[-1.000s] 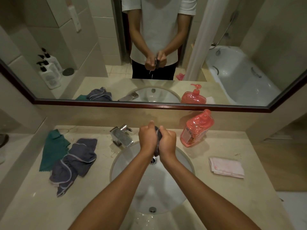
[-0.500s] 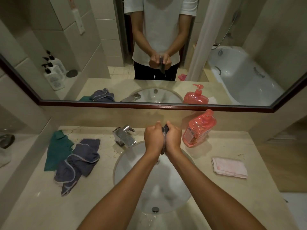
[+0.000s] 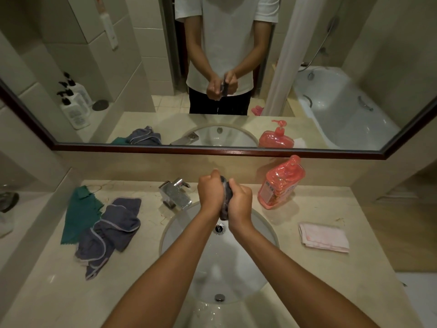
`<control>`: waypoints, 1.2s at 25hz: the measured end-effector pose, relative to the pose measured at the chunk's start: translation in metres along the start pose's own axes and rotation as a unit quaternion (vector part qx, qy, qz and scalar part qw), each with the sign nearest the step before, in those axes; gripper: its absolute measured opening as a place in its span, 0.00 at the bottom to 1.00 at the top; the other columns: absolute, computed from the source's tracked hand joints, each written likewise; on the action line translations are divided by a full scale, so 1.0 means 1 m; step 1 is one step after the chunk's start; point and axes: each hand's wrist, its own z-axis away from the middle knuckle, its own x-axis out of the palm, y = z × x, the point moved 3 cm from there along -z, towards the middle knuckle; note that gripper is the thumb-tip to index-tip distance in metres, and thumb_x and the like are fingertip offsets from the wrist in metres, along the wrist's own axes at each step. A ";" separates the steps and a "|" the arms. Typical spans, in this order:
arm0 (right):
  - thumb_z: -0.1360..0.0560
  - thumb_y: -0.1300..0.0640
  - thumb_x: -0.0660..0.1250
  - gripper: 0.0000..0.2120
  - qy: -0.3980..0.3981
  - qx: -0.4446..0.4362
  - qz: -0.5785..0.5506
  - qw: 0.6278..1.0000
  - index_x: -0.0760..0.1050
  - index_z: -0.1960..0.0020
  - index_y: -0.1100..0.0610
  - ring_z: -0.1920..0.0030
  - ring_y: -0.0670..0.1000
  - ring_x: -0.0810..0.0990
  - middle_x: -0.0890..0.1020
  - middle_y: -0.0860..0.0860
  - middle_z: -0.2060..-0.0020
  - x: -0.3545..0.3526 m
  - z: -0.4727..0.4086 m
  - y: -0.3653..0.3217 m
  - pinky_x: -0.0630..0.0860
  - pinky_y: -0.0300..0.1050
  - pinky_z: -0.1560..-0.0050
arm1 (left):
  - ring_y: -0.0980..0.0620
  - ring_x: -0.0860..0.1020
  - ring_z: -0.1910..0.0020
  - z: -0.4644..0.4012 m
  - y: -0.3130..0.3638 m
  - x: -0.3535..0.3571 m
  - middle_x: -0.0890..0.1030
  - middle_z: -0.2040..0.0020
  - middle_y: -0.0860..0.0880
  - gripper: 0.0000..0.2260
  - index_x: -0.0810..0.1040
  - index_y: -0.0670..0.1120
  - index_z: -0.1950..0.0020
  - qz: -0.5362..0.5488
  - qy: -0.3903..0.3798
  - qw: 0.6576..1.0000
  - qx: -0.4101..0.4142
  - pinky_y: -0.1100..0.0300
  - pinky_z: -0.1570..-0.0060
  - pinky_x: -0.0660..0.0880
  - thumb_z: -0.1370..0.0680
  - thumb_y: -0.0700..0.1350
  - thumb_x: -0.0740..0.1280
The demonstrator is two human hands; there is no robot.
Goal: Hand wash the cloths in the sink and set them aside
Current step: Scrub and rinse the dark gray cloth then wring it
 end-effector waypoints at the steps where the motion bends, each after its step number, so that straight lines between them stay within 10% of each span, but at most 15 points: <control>1: 0.19 0.59 0.61 0.25 0.003 -0.005 0.013 1.000 0.68 0.75 0.52 0.74 0.48 0.68 0.69 0.49 0.78 0.001 -0.001 -0.004 0.63 0.43 0.71 | 0.51 0.65 0.76 0.002 0.000 -0.001 0.66 0.78 0.52 0.23 0.64 0.48 0.75 0.004 -0.001 1.000 -0.001 0.55 0.68 0.63 0.19 0.46 0.60; 30: 0.18 0.60 0.60 0.24 0.016 -0.007 -0.031 0.999 0.71 0.73 0.54 0.72 0.49 0.69 0.71 0.51 0.76 0.002 -0.002 -0.006 0.64 0.42 0.70 | 0.53 0.67 0.77 0.014 -0.001 0.002 0.69 0.77 0.52 0.21 0.68 0.47 0.74 0.014 -0.024 0.999 -0.018 0.59 0.71 0.64 0.20 0.45 0.60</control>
